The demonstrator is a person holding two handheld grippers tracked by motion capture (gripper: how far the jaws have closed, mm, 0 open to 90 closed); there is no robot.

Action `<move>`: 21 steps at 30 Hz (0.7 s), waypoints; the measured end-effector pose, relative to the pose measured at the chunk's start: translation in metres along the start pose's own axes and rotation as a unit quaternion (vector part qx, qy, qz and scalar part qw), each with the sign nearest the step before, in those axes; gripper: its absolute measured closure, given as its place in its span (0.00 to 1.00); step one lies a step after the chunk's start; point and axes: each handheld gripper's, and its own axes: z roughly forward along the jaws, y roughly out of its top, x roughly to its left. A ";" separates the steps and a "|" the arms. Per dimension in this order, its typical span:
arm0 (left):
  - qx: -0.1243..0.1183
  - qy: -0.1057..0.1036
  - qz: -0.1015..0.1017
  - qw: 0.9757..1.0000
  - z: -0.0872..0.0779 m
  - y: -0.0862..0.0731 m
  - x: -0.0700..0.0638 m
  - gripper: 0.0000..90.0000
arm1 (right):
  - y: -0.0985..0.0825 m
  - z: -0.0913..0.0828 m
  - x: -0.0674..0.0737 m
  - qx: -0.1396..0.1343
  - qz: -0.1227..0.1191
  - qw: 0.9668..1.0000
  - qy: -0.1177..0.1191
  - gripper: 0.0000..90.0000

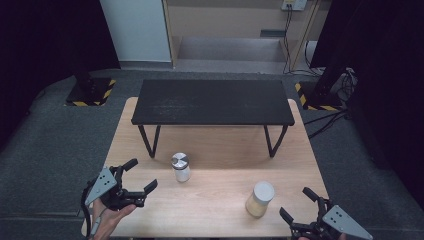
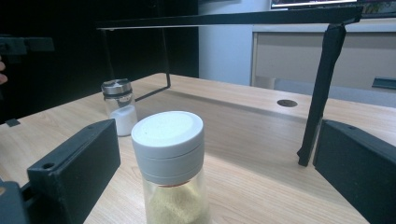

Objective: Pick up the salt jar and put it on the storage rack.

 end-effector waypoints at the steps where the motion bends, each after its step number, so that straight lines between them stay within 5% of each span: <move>1: 0.001 0.001 -0.001 1.000 -0.001 0.002 0.001 0.00 | 0.000 0.000 0.000 -0.001 0.001 1.000 0.000 0.01; 21: 0.061 -0.004 0.057 0.997 0.002 0.084 0.004 0.00 | 0.000 0.001 -0.001 0.003 -0.002 1.000 0.003 0.01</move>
